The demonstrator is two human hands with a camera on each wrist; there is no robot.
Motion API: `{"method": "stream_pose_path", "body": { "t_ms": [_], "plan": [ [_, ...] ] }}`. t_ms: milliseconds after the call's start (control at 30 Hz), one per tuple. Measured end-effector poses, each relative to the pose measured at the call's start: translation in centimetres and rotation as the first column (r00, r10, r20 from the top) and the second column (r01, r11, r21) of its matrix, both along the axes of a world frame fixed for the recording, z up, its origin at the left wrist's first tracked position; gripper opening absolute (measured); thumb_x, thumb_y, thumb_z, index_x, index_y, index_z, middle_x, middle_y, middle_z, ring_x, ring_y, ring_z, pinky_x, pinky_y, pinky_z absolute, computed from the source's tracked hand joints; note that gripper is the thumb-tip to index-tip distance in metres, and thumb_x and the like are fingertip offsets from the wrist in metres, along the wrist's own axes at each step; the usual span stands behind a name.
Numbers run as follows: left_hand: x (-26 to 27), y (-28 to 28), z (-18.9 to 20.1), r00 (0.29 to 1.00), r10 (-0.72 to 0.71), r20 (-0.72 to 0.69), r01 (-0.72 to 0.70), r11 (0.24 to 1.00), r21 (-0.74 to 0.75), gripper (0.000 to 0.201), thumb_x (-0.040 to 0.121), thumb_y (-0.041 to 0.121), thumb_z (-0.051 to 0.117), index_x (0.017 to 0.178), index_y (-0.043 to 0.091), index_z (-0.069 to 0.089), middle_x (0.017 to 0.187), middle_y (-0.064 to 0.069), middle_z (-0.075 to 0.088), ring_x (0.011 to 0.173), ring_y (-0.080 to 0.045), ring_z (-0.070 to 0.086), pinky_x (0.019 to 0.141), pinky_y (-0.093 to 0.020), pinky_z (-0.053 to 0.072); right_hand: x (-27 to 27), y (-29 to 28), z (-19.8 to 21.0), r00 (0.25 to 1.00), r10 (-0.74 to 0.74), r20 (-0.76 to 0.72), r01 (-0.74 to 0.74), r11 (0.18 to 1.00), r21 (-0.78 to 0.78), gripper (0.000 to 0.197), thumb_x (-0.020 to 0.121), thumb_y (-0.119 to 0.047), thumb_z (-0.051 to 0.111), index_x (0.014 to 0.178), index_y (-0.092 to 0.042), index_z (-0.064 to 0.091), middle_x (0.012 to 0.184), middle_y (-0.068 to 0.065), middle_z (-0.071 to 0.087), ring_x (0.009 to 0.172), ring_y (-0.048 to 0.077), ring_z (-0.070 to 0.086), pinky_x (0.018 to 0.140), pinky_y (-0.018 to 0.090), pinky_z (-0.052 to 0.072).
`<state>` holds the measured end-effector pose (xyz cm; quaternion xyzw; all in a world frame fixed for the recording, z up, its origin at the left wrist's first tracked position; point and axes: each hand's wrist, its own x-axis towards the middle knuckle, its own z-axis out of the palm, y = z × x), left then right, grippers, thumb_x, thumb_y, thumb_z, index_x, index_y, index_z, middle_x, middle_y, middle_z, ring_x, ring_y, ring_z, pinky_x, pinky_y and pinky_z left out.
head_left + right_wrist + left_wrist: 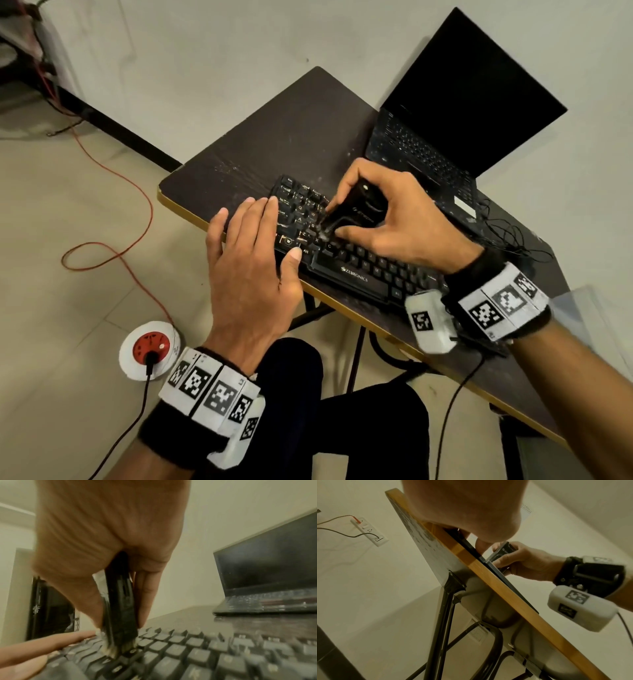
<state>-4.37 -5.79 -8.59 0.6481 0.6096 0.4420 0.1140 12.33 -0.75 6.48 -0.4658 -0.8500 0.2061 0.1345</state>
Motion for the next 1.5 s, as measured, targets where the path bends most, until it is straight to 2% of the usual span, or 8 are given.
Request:
{"method": "stream_pose_path", "body": {
  "t_ms": [167,267,433,567,800,1033,1133,1500],
  "plan": [
    [0.0,0.0,0.1,1.000,0.001,-0.003,-0.001,1.000,-0.005,0.071,0.093,0.041,0.043,0.155,0.006,0.043,0.157,-0.009,0.049,0.152,-0.023,0.036,0.128,-0.049,0.015,0.0,-1.1,-0.4,0.986,0.126,0.106,-0.131,0.990,0.042,0.036,0.079,-0.007,0.083,0.106,-0.020,0.063,0.096,0.003,0.077,0.083,0.023,0.077,0.073,0.048,0.062],
    [0.0,0.0,0.1,1.000,-0.004,-0.002,0.004,1.000,-0.003,0.070,0.094,0.041,0.043,0.155,0.006,0.043,0.156,-0.009,0.049,0.152,-0.023,0.036,0.128,-0.048,0.015,0.0,-0.3,0.3,0.989,0.075,0.124,-0.082,0.995,0.049,0.037,0.078,-0.007,0.082,0.106,-0.022,0.063,0.094,0.001,0.076,0.084,0.021,0.077,0.073,0.047,0.063],
    [0.0,0.0,0.2,1.000,-0.006,-0.002,0.006,1.000,-0.002,0.070,0.094,0.041,0.043,0.154,0.006,0.044,0.155,-0.010,0.050,0.151,-0.024,0.037,0.128,-0.048,0.015,-1.2,-0.8,0.0,0.973,0.133,0.187,-0.148,0.987,0.065,0.035,0.077,-0.007,0.080,0.105,-0.020,0.062,0.082,-0.002,0.073,0.071,0.018,0.071,0.066,0.042,0.057],
    [0.0,0.0,0.2,1.000,0.001,-0.011,-0.001,1.000,-0.011,0.071,0.093,0.041,0.044,0.154,0.006,0.043,0.156,-0.009,0.050,0.151,-0.024,0.037,0.128,-0.048,0.015,-1.2,-0.6,0.9,0.956,0.116,0.270,-0.121,0.993,0.005,0.039,0.076,-0.008,0.082,0.103,-0.026,0.060,0.086,-0.006,0.074,0.077,0.015,0.074,0.069,0.037,0.060],
    [0.0,0.0,0.3,1.000,0.003,-0.012,-0.004,1.000,-0.014,0.071,0.092,0.041,0.044,0.154,0.005,0.043,0.155,-0.009,0.050,0.151,-0.024,0.037,0.128,-0.048,0.016,-0.4,-0.1,0.9,0.965,0.104,0.240,-0.097,0.994,-0.043,0.039,0.078,-0.009,0.083,0.104,-0.027,0.061,0.092,-0.001,0.076,0.083,0.019,0.076,0.072,0.044,0.063],
    [0.0,0.0,0.2,1.000,-0.006,-0.009,0.005,1.000,-0.019,0.072,0.092,0.041,0.043,0.154,0.006,0.043,0.156,-0.010,0.050,0.151,-0.024,0.037,0.128,-0.049,0.016,-1.4,0.6,0.3,0.991,0.092,0.096,-0.092,0.996,0.000,0.035,0.079,-0.010,0.083,0.105,-0.019,0.062,0.092,0.005,0.077,0.083,0.027,0.077,0.074,0.052,0.062],
    [0.1,0.0,0.3,1.000,-0.001,-0.005,0.001,1.000,-0.018,0.072,0.092,0.040,0.043,0.155,0.005,0.043,0.156,-0.009,0.049,0.152,-0.024,0.036,0.128,-0.048,0.015,-1.4,0.4,0.2,0.989,0.123,0.078,-0.119,0.992,-0.051,0.035,0.079,-0.006,0.084,0.104,-0.018,0.063,0.092,0.004,0.076,0.085,0.026,0.076,0.075,0.051,0.062],
    [0.1,0.0,0.2,1.000,0.006,-0.007,-0.007,1.000,-0.028,0.076,0.090,0.042,0.043,0.156,0.004,0.040,0.157,-0.010,0.048,0.151,-0.024,0.037,0.129,-0.046,0.014,-0.6,2.0,-0.6,0.999,0.001,-0.036,0.001,0.999,0.036,0.036,0.080,-0.005,0.087,0.104,-0.013,0.062,0.101,0.001,0.079,0.095,0.020,0.079,0.086,0.052,0.063]
  ]
}}
